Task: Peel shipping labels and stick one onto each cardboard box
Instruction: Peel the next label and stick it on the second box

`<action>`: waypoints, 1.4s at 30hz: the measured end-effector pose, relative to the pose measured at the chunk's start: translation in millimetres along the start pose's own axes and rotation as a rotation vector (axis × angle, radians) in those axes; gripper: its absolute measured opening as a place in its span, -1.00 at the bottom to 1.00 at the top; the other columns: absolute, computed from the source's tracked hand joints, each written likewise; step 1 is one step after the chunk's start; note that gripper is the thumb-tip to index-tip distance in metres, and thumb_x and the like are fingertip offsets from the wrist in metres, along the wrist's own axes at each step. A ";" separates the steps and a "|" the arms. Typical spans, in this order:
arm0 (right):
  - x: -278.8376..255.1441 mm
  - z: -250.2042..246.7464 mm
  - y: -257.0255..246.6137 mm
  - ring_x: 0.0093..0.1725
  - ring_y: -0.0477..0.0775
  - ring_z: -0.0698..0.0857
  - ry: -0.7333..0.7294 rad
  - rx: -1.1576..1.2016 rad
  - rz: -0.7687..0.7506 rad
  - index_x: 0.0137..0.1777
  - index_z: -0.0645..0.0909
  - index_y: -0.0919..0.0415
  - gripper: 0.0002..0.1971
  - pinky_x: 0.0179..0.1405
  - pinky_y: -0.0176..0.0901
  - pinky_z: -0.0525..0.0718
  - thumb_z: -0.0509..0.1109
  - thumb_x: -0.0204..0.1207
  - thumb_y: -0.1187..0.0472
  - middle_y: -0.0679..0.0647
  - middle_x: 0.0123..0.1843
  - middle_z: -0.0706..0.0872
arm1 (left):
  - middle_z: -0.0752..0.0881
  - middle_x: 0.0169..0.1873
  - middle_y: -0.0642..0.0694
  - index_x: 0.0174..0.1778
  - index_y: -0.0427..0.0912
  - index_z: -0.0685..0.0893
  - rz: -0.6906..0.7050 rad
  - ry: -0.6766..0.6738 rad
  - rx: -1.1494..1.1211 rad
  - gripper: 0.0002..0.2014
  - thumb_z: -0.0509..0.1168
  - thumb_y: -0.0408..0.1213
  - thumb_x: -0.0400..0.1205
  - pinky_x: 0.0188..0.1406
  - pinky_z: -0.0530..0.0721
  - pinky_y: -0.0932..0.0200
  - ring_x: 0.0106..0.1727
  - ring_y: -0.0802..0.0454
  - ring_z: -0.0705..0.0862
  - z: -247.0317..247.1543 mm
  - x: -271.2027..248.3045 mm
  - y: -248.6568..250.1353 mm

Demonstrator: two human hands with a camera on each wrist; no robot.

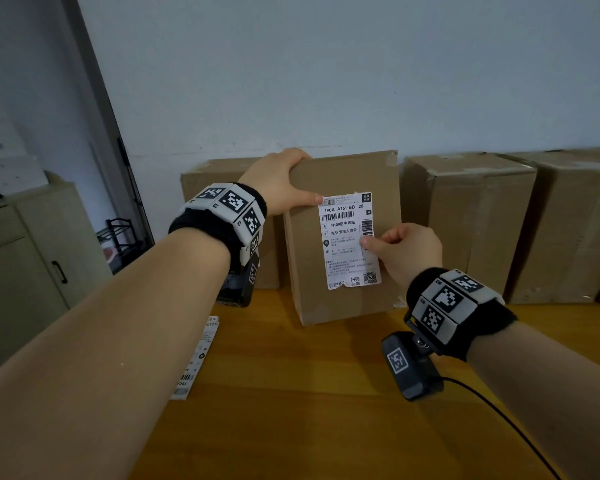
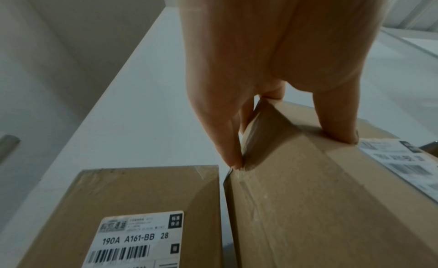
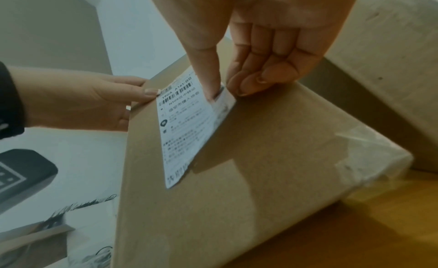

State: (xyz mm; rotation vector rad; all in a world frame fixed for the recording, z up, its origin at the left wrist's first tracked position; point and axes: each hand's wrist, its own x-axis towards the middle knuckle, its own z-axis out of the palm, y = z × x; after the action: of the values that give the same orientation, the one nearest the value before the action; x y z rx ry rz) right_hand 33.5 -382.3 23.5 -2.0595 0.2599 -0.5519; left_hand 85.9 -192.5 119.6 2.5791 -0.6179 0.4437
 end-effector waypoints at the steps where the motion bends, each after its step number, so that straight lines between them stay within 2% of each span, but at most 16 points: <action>1: -0.3 -1.3 -0.6 -0.27 -0.09 0.68 0.002 -0.019 0.003 -0.31 0.59 0.18 -0.72 -0.35 -0.22 0.64 0.52 0.38 -0.03 -0.03 -0.29 0.72 | 0.62 0.26 -0.02 0.41 -0.03 0.46 -0.001 -0.001 0.003 -0.37 0.47 0.01 0.44 0.19 0.57 0.13 0.22 0.01 0.61 0.3 0.0 0.0; 3: -1.2 -4.0 -0.6 -0.34 -0.09 0.61 0.017 -0.033 0.011 -0.37 0.52 0.17 -0.67 -0.45 -0.27 0.51 0.53 0.36 -0.03 -0.02 -0.35 0.66 | 0.62 0.27 -0.02 0.41 -0.03 0.46 -0.001 -0.003 0.008 -0.37 0.47 0.02 0.44 0.24 0.57 0.09 0.24 0.00 0.60 0.9 0.2 0.0; 4: -1.3 -5.0 -0.4 -0.33 -0.07 0.60 0.035 -0.016 0.014 -0.36 0.50 0.17 -0.68 -0.45 -0.25 0.51 0.53 0.36 -0.01 -0.01 -0.36 0.65 | 0.61 0.28 -0.02 0.40 -0.02 0.46 -0.002 -0.003 0.010 -0.37 0.47 0.02 0.44 0.26 0.57 0.07 0.25 0.00 0.60 1.1 0.2 0.2; 7: -2.8 -8.2 -6.5 -0.24 0.04 0.68 0.059 0.151 -0.013 -0.29 0.57 0.24 -0.75 -0.21 -0.09 0.70 0.48 0.42 0.07 0.07 -0.30 0.70 | 0.60 0.29 -0.03 0.41 -0.02 0.46 -0.006 0.000 0.019 -0.37 0.47 0.03 0.44 0.28 0.56 0.03 0.27 -0.02 0.59 0.3 0.7 0.4; 8: -4.5 -8.8 -11.8 -0.22 0.03 0.71 0.022 0.225 -0.028 -0.25 0.61 0.25 -0.80 -0.15 -0.09 0.73 0.45 0.46 0.11 0.08 -0.27 0.73 | 0.60 0.30 -0.03 0.41 -0.02 0.46 -0.007 0.000 0.019 -0.36 0.47 0.03 0.44 0.29 0.56 0.02 0.28 -0.02 0.58 -0.2 0.8 0.3; 10: -10.4 -8.1 -26.3 -0.24 -0.04 0.72 -0.128 0.383 -0.056 -0.13 0.68 0.21 -0.91 -0.19 -0.22 0.72 0.38 0.53 0.23 0.08 -0.20 0.77 | 0.61 0.28 -0.02 0.41 -0.02 0.46 -0.010 0.001 0.014 -0.37 0.47 0.02 0.44 0.26 0.57 0.06 0.26 0.00 0.59 -0.6 0.8 0.5; 11: -12.5 -6.5 -33.7 -0.25 -0.04 0.71 -0.210 0.465 -0.066 -0.07 0.69 0.23 -0.91 -0.20 -0.25 0.72 0.34 0.55 0.29 0.12 -0.18 0.78 | 0.62 0.26 -0.01 0.40 -0.02 0.47 -0.012 0.002 0.011 -0.38 0.47 0.02 0.44 0.23 0.57 0.10 0.24 0.01 0.60 -0.4 1.0 0.6; 14: -9.9 0.8 -47.3 -0.21 0.10 0.70 -0.332 0.689 -0.030 0.02 0.67 0.39 -0.83 -0.06 -0.10 0.74 0.26 0.55 0.47 0.28 -0.14 0.75 | 0.64 0.23 0.00 0.38 0.00 0.48 -0.009 0.014 0.016 -0.39 0.48 0.02 0.43 0.20 0.58 0.11 0.22 0.02 0.61 -1.0 0.4 0.8; 16: -3.7 2.2 -51.3 -0.20 0.15 0.72 -0.330 0.785 0.018 0.05 0.65 0.45 -0.82 0.00 -0.04 0.75 0.23 0.56 0.51 0.29 -0.15 0.75 | 0.64 0.21 0.01 0.36 0.00 0.50 -0.001 0.021 0.021 -0.41 0.48 0.02 0.43 0.18 0.57 0.13 0.20 0.02 0.61 -0.9 0.2 0.5; 19: 5.0 -3.0 -53.0 -0.19 0.14 0.76 -0.294 0.926 0.072 0.01 0.63 0.42 -0.83 -0.06 -0.12 0.79 0.20 0.58 0.51 0.30 -0.12 0.75 | 0.65 0.20 0.01 0.34 0.00 0.51 0.002 0.022 0.030 -0.43 0.48 0.01 0.43 0.15 0.55 0.17 0.19 0.03 0.61 0.1 0.6 -0.1; 22: 10.9 -8.1 -50.8 -0.15 0.15 0.78 -0.260 1.029 0.098 0.04 0.63 0.45 -0.81 -0.01 -0.12 0.78 0.19 0.57 0.53 0.35 -0.04 0.75 | 0.65 0.19 0.01 0.33 -0.01 0.51 0.009 0.021 0.025 -0.43 0.49 0.00 0.43 0.14 0.55 0.17 0.18 0.03 0.61 0.3 1.4 -0.2; 25: 10.3 -8.3 -50.6 -0.08 0.17 0.80 -0.299 1.117 0.119 0.06 0.62 0.44 -0.80 0.01 -0.12 0.78 0.19 0.57 0.53 0.34 0.00 0.76 | 0.64 0.12 0.05 0.31 -0.01 0.52 0.011 0.025 0.011 -0.43 0.50 0.02 0.41 0.05 0.55 0.21 0.07 0.09 0.61 0.5 1.4 0.2; 27: 8.3 -5.1 -52.6 -0.08 0.17 0.79 -0.344 1.118 0.114 0.02 0.63 0.42 -0.80 0.02 -0.11 0.77 0.18 0.57 0.53 0.33 -0.02 0.77 | 0.64 0.08 0.08 0.29 -0.01 0.52 0.013 0.045 0.015 -0.41 0.50 0.07 0.38 0.00 0.56 0.21 0.02 0.11 0.61 2.3 0.7 0.6; 31: 1.6 -0.7 -50.5 -0.15 0.15 0.78 -0.365 0.986 0.112 -0.01 0.64 0.44 -0.85 0.00 -0.08 0.77 0.24 0.57 0.48 0.31 -0.09 0.77 | 0.65 0.16 0.00 0.31 -0.01 0.49 0.010 0.067 0.043 -0.37 0.49 0.11 0.37 0.04 0.59 0.16 0.11 0.04 0.64 6.4 0.7 0.1; 36: -9.4 -5.9 -26.2 -0.04 0.24 0.75 -0.428 0.819 0.159 0.06 0.65 0.49 -0.80 0.14 0.02 0.71 0.37 0.51 0.36 0.38 0.01 0.75 | 0.66 0.17 -0.01 0.33 -0.03 0.48 -0.004 0.037 0.023 -0.37 0.49 0.08 0.39 0.06 0.61 0.16 0.09 0.05 0.65 4.5 1.5 1.0; 42: -17.7 -5.6 0.8 -0.11 0.20 0.79 -0.482 0.702 0.349 0.06 0.68 0.47 -0.79 -0.07 -0.10 0.78 0.35 0.55 0.31 0.34 -0.04 0.80 | 0.66 0.19 -0.02 0.34 -0.04 0.48 -0.009 0.037 0.013 -0.37 0.50 0.06 0.39 0.05 0.57 0.18 0.13 0.02 0.65 5.6 1.6 1.2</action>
State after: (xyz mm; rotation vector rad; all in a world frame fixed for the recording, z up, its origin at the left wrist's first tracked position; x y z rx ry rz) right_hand 15.4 -380.0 20.4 -1.3606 0.1076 0.0819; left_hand 87.8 -196.8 116.0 2.5790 -0.5924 0.4927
